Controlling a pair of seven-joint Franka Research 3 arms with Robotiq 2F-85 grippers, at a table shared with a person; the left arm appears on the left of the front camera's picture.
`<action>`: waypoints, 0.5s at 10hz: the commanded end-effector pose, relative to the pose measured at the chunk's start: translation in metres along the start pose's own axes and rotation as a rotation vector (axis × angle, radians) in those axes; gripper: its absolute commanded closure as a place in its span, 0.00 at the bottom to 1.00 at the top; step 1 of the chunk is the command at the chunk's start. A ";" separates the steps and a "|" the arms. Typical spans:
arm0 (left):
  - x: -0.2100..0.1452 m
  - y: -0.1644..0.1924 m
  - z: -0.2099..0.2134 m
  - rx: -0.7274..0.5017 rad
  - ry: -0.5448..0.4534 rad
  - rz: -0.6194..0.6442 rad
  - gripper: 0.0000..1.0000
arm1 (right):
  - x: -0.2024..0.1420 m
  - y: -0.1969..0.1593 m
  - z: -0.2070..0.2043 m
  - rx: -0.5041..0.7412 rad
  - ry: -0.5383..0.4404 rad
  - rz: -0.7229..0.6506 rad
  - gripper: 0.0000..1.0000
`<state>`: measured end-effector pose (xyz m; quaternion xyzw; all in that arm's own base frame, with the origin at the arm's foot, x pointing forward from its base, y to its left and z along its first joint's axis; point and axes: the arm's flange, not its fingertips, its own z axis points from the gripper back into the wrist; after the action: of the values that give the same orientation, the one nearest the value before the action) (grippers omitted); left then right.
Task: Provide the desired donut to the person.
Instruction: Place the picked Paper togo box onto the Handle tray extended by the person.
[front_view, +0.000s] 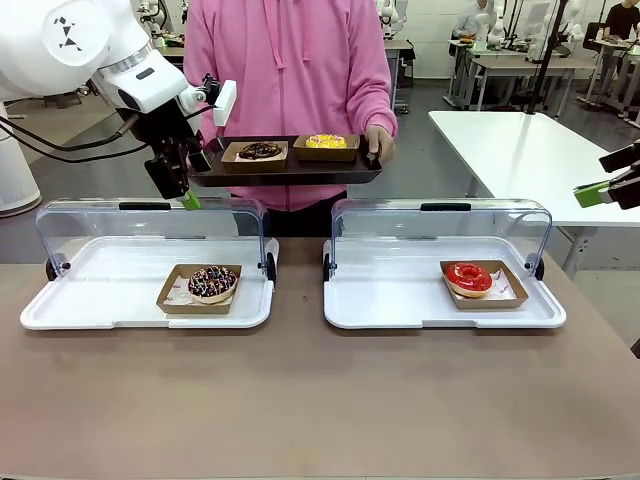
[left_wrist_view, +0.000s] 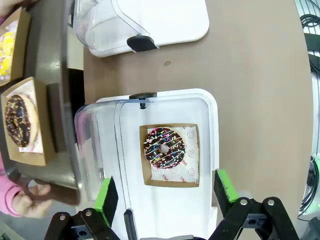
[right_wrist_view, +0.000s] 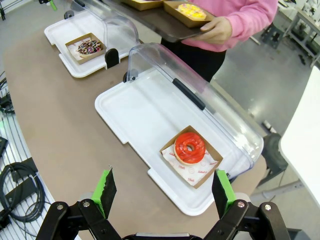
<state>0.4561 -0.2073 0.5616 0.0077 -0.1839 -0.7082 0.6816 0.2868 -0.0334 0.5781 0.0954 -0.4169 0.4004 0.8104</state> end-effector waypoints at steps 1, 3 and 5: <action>-0.001 0.001 0.001 0.008 0.012 -0.007 0.00 | -0.001 0.001 -0.001 -0.011 0.026 -0.013 0.00; -0.001 0.001 0.001 0.008 0.012 -0.007 0.00 | -0.001 0.001 -0.001 -0.011 0.026 -0.013 0.00; -0.001 0.001 0.001 0.008 0.012 -0.007 0.00 | -0.001 0.001 -0.001 -0.011 0.026 -0.013 0.00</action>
<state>0.4561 -0.2074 0.5616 0.0078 -0.1839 -0.7083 0.6815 0.2868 -0.0334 0.5781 0.0954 -0.4169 0.4004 0.8104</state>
